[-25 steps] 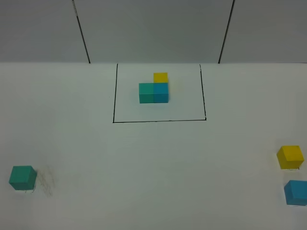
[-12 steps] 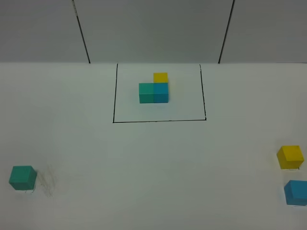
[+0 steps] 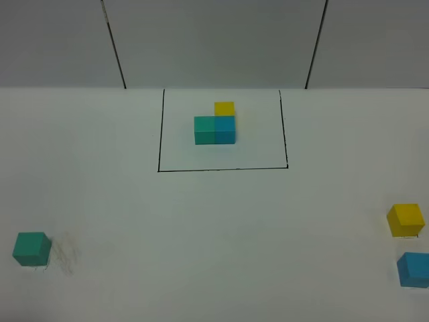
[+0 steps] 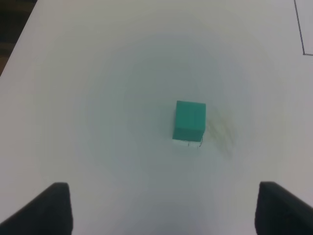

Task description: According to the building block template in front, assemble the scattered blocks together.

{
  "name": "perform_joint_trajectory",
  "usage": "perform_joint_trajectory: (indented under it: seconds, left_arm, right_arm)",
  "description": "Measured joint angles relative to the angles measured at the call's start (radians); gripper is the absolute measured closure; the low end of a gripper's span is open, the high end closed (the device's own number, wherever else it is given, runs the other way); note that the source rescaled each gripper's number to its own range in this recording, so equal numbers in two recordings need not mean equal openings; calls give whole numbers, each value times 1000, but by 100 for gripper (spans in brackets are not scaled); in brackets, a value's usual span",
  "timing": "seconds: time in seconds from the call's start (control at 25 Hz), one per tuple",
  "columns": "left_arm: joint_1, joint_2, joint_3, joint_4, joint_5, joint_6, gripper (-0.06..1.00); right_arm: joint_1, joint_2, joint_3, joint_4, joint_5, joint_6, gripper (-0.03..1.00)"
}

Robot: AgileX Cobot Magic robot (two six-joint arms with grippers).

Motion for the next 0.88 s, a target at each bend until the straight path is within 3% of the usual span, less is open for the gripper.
perform_joint_trajectory:
  seconds: [0.24, 0.6, 0.88]
  left_arm:
    - [0, 369, -123, 5, -33, -21, 30]
    - [0, 789, -131, 0, -250, -32, 30]
    - [0, 1019, -132, -60, -374, -28, 30]
  right_arm:
    - [0, 0, 0, 0, 0, 0, 97]
    - [0, 0, 0, 0, 0, 0, 97]
    - [0, 0, 0, 0, 0, 0, 97]
